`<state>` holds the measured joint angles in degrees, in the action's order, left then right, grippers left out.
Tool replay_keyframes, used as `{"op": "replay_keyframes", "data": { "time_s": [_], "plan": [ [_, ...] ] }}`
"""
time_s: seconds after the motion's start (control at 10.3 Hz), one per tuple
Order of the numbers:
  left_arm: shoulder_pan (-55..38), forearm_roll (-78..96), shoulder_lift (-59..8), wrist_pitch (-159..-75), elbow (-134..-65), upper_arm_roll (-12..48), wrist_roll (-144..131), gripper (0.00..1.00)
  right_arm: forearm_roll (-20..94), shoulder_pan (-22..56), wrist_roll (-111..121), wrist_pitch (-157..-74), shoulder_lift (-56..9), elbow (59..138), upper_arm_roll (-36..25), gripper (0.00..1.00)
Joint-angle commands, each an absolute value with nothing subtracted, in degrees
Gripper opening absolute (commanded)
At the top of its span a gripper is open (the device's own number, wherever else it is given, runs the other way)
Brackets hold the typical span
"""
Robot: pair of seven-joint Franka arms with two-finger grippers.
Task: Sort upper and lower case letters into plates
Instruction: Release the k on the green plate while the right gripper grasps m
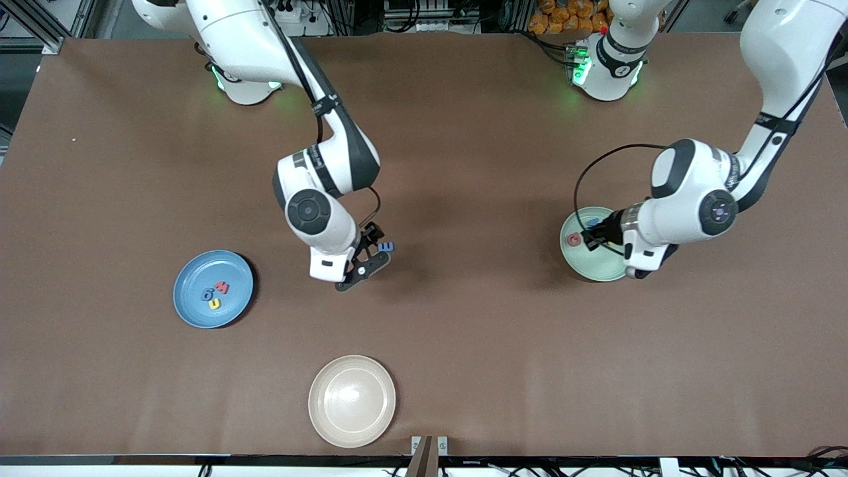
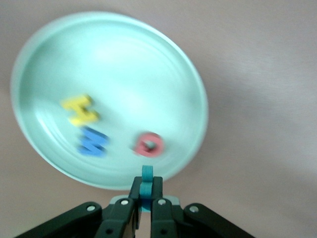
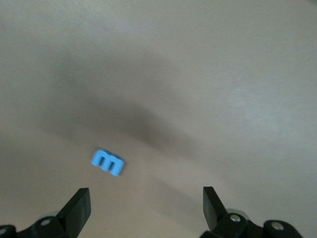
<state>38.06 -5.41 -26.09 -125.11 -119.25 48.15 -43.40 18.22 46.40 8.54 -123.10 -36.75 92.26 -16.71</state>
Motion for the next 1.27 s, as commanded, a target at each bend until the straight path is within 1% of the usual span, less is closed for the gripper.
{"op": "replay_keyframes", "data": {
  "time_s": [0.0,0.1,0.19,0.29,0.49,0.58,0.78,0.97,1.07,1.17],
  "plan": [
    [40.95,-9.97,-23.55,-127.08,-123.48,48.69,-34.02,0.0,19.34,49.38,-0.76,-126.11,-38.05,93.34,-17.23,1.0],
    [41.65,-13.67,-23.73,-130.22,-125.75,48.69,-34.01,0.0,19.34,50.09,-1.31,-128.04,-38.67,94.56,-17.23,1.0],
    [41.75,-15.02,-23.99,-135.3,-128.64,48.69,-34.01,0.0,19.34,50.18,-1.06,-131.36,-38.67,96.83,-17.14,1.0],
    [41.66,-15.12,-24.08,-137.0,-129.54,48.69,-34.01,0.0,19.34,50.53,-1.05,-133.83,-38.67,98.68,-17.05,1.0],
    [41.75,-16.87,-23.73,-136.67,-129.99,48.52,-34.01,0.0,20.03,51.5,-2.89,-135.78,-38.93,99.75,-17.05,1.0],
    [41.84,-17.66,-23.47,-136.67,-130.77,48.43,-33.84,0.0,21.61,52.03,-3.68,-136.4,-40.07,99.76,-17.05,1.0],
    [43.06,-23.27,-23.55,-136.58,-132.0,48.43,-34.01,0.0,25.39,53.26,-4.65,-137.99,-40.87,99.76,-17.05,1.0],
    [45.25,-23.99,-23.73,-136.67,-132.62,48.43,-33.49,0.0,25.49,54.31,-7.89,-140.26,-41.74,99.84,-17.05,1.0],
    [45.26,-23.99,-23.82,-136.67,-132.63,48.43,-33.83,0.2,25.49,54.58,-9.74,-140.36,-41.92,99.84,-17.14,1.0],
    [45.35,-23.99,-23.99,-136.67,-132.54,48.43,-33.92,0.99,25.49,54.06,-9.93,-140.19,-41.92,99.84,-17.14,1.0]
  ]
}}
